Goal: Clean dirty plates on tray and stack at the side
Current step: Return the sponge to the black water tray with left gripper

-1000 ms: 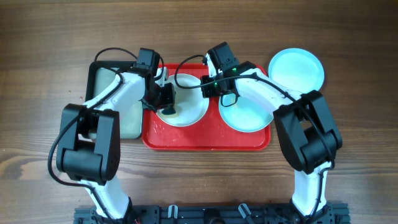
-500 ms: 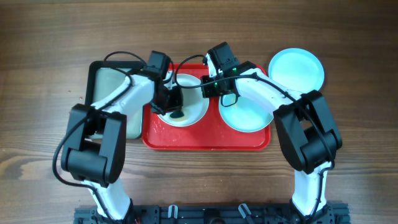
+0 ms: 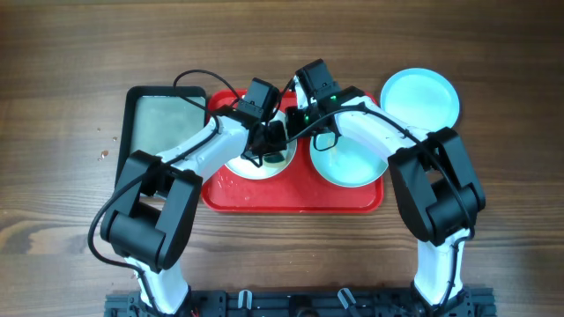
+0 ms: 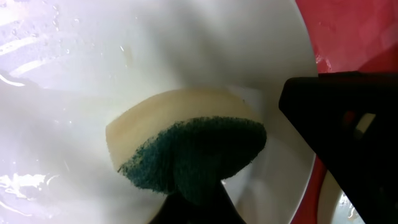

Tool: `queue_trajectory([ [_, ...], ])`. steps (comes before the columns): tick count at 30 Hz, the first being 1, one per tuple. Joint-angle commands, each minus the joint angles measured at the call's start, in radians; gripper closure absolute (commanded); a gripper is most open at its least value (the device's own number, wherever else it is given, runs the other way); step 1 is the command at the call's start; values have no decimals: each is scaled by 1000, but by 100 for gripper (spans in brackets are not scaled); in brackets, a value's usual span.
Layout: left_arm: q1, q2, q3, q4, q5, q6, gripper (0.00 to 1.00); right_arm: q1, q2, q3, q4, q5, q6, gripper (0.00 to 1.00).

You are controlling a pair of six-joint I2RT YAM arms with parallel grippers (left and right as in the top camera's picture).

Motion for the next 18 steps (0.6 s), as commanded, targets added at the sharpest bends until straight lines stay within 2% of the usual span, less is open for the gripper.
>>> queue_trajectory([
  [1,26,-14,8,10,-27,15,96,13,21,-12,1,-61,19,96],
  [3,57,-87,18,8,-101,65,96,13,21,-12,2,-61,19,95],
  [8,169,-270,18,-26,-172,149,96,13,21,-12,1,-61,19,73],
  [12,308,-371,18,-89,-148,212,96,13,21,-12,-5,-60,19,72],
  [15,411,-386,18,-130,-66,325,96,13,23,-12,-19,-60,20,73],
  [18,523,-378,18,-171,-63,463,96,14,26,-12,-33,-60,42,73],
])
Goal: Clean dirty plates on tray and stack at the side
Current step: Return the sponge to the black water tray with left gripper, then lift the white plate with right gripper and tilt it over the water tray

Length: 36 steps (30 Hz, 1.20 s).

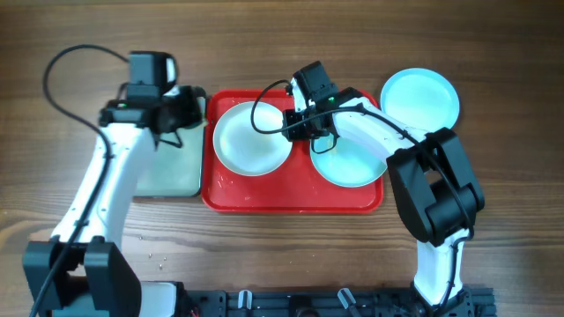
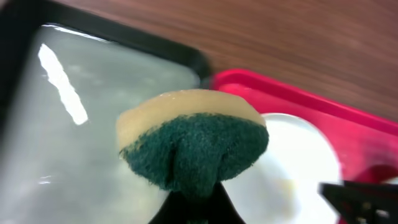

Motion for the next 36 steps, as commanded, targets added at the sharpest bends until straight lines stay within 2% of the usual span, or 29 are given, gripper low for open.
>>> queue_trajectory([
  [1,104,-10,10,-19,36,194,96,6,30,-10,-8,-20,26,73],
  [8,204,40,-27,-9,37,199,96,10,50,-10,-5,-16,51,74],
  [11,204,75,-65,-8,37,222,96,10,50,-10,-4,-16,52,87],
  [14,204,101,-78,-8,37,222,96,8,46,-8,6,-12,57,96],
  [19,206,107,-116,-7,36,218,96,4,0,48,-31,83,83,96],
  [27,206,107,-150,14,-49,149,96,26,-64,290,-232,354,38,96],
  [31,206,107,-150,23,-167,60,96,74,-64,346,-216,460,22,96],
  [36,206,108,-156,36,-200,30,96,169,-64,351,-87,596,20,96],
])
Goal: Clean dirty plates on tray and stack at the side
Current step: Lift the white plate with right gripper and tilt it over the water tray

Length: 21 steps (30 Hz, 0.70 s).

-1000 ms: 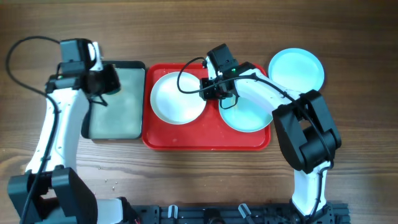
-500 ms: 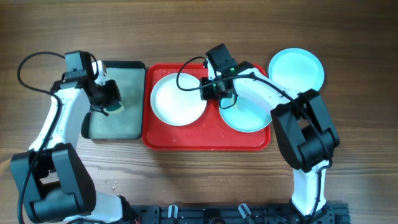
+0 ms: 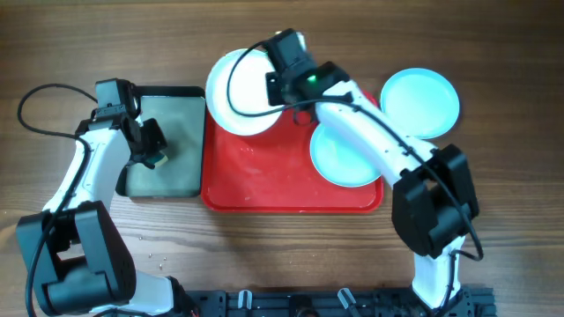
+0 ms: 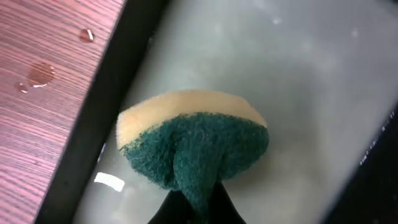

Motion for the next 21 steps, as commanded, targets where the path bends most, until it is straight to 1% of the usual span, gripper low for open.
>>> queue_trajectory([
  [1,5,6,-23,30,-85,-39,96,68,-30,25,86,130,-14,96],
  [3,5,6,-51,58,-109,-61,96,103,-30,25,150,164,-19,96],
  [6,5,6,-87,89,-108,-64,96,159,-30,25,256,219,-67,96],
  [11,5,6,-88,102,-106,-83,96,219,-8,25,376,263,-162,96],
  [15,5,6,-88,103,-105,-90,96,256,42,25,466,339,-289,96],
  [17,5,6,-88,103,-105,-90,96,266,60,25,515,375,-379,95],
  [19,5,6,-88,106,-105,-90,96,268,66,25,580,375,-505,96],
  [21,5,6,-88,108,-104,-90,96,268,67,25,635,375,-583,96],
])
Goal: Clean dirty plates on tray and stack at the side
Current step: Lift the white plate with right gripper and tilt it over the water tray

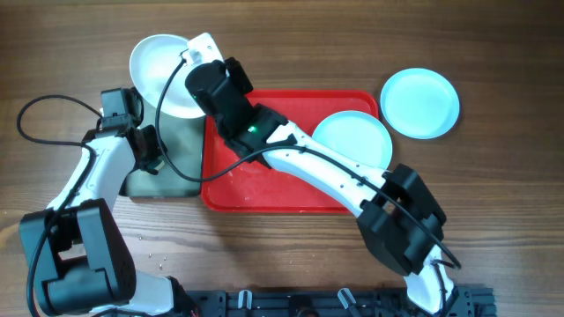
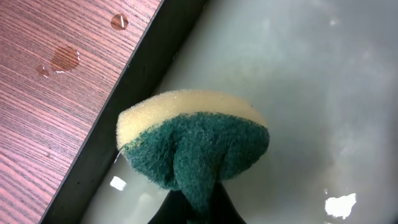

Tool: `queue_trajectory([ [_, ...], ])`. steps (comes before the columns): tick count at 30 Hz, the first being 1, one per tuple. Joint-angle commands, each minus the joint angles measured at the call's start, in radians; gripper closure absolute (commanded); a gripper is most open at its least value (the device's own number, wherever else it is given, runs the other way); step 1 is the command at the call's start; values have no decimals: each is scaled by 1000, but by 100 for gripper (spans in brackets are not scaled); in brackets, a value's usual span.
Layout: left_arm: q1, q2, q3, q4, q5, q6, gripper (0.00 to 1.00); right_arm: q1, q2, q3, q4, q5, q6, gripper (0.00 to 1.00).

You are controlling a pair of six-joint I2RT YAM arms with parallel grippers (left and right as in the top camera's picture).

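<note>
My right gripper [image 1: 198, 55] is shut on the right rim of a white plate [image 1: 163, 62], holding it over the far end of the black water basin [image 1: 176, 180]. A yellow and green sponge [image 2: 193, 146] is pinched in my left gripper [image 2: 194, 200], low over the basin's cloudy water [image 2: 298, 93] near its left rim [image 2: 118, 118]. In the overhead view the left gripper [image 1: 148, 150] is at the basin's left side. On the red tray [image 1: 264, 185] a light blue plate [image 1: 352, 136] lies at the right. A second light blue plate [image 1: 420, 102] rests on the table to the right of the tray.
The right arm [image 1: 300, 158] reaches across the tray from the right. Water drops [image 2: 65, 57] lie on the wooden table left of the basin. Small crumbs [image 1: 159, 258] dot the table near the front left.
The right gripper has carried the white plate left, from over the tray's far left corner to over the basin's far end. The left gripper still holds the sponge over the basin, barely shifted.
The sponge was pressed on the white plate in the tray while the right gripper was at its rim. Then the sponge was at the basin and the plate lay on the tray. Later the plate was over the tray's far corner, now over the basin.
</note>
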Motion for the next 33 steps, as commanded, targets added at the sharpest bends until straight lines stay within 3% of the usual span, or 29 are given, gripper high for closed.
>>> queue_trajectory([
  [1,5,5,-3,10,-8,-19,96,1,19,23,90,40,-217,96],
  [7,5,5,-3,32,11,15,96,13,19,23,250,25,-512,96],
  [9,5,1,-3,48,55,83,96,21,19,23,266,-1,-538,96],
  [13,5,-55,-3,35,64,95,96,37,19,23,289,-1,-541,96],
  [22,5,-180,-3,21,188,93,96,74,20,23,436,-8,-813,96],
  [28,5,-180,-3,20,188,93,96,83,20,23,443,-9,-805,96],
  [33,5,-180,-3,21,187,93,96,79,21,23,405,-8,-626,96],
])
